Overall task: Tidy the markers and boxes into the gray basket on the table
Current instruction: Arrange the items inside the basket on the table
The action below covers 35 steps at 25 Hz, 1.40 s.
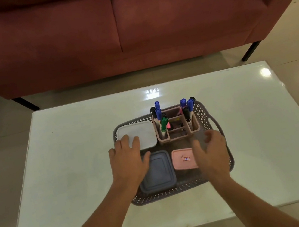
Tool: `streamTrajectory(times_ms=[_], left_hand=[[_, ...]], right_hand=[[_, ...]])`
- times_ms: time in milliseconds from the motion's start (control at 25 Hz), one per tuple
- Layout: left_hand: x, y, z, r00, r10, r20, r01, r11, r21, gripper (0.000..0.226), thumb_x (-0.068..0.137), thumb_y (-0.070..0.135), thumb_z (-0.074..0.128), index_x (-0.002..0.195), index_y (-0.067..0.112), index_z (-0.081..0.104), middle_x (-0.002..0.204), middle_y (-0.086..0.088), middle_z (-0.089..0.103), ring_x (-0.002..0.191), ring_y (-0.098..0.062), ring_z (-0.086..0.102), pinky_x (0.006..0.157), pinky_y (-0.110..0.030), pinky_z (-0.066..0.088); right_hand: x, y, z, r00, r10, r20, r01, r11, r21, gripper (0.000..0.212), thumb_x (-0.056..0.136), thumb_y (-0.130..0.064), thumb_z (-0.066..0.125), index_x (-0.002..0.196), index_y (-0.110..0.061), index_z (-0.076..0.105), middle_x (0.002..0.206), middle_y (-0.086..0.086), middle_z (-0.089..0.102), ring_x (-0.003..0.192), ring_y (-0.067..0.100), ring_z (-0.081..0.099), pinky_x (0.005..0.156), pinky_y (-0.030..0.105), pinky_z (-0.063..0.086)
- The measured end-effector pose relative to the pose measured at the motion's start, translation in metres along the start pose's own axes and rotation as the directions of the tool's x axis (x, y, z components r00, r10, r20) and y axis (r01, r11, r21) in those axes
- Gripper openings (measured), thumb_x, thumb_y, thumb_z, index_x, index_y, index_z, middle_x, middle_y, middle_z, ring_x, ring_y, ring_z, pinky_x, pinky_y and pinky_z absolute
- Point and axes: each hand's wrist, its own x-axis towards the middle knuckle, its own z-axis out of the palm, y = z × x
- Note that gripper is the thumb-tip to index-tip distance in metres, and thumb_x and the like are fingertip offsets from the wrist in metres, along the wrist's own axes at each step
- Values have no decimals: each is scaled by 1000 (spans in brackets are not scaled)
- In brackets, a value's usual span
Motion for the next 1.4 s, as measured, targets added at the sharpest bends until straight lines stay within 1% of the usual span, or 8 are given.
streamTrajectory(times_ms=[80, 160, 360, 560, 680, 840, 1080, 1400], left_hand=[[-2, 3, 0, 999, 33, -3, -33, 999, 28, 44, 89, 49, 62, 118, 16, 64, 120, -12, 60, 105, -32, 59, 80, -43, 49], [-3, 8, 0, 998, 50, -28, -49, 999, 21, 31, 87, 41, 70, 99, 13, 69, 100, -11, 63, 88, -31, 62, 69, -41, 50], [-1, 13, 2, 992, 126, -24, -126, 992, 15, 30, 70, 26, 87, 91, 13, 71, 91, -10, 64, 79, -33, 62, 62, -43, 51], [4, 13, 5, 986, 163, -35, -161, 986, 34, 34, 59, 7, 90, 88, 12, 71, 92, -11, 65, 76, -32, 63, 50, -39, 51], [7, 15, 4, 987, 158, 25, -158, 987, 12, 45, 55, 8, 91, 95, 12, 70, 113, -16, 67, 95, -37, 66, 57, -44, 55], [10, 21, 0, 987, 142, 80, -143, 989, 18, 53, 45, -3, 89, 93, 10, 71, 111, -19, 69, 90, -40, 68, 55, -46, 55], [9, 36, -7, 983, 163, 88, -164, 987, 1, 49, 86, -1, 62, 133, 11, 52, 147, -15, 44, 129, -36, 48, 90, -46, 50], [6, 30, -4, 979, 189, 81, -191, 981, 18, 49, 88, -1, 61, 134, 12, 51, 151, -15, 41, 129, -36, 47, 90, -48, 50]], right_hand=[[18, -8, 2, 966, 250, 61, -256, 958, 131, 50, 92, -50, 56, 132, -21, 46, 107, -1, 64, 85, 18, 68, 72, 41, 61], [29, -14, 6, 930, 338, 146, -365, 899, 241, 49, 96, -42, 58, 138, -19, 47, 97, 5, 70, 75, 21, 71, 65, 39, 62], [34, -34, 7, 883, 401, 243, -464, 676, 572, 29, 96, -10, 65, 124, -15, 57, 92, 18, 73, 69, 22, 67, 52, 27, 57], [40, -28, 0, 879, 431, 202, -461, 662, 591, 32, 93, 3, 64, 122, -8, 63, 89, 19, 74, 70, 22, 70, 61, 27, 62], [42, -23, 0, 882, 431, 194, -458, 682, 570, 27, 92, -7, 70, 117, -12, 63, 91, 18, 74, 64, 19, 67, 53, 27, 59], [41, -25, 4, 888, 425, 175, -441, 683, 582, 26, 89, -12, 76, 110, -15, 60, 90, 16, 73, 66, 20, 69, 56, 28, 60], [50, -24, -9, 857, 501, 125, -488, 705, 515, 14, 92, -3, 67, 105, -8, 66, 87, 13, 73, 74, 24, 75, 54, 25, 59], [59, -17, -15, 825, 538, 176, -548, 681, 486, 13, 91, -4, 68, 104, -7, 66, 84, 16, 76, 61, 21, 72, 57, 30, 62]])
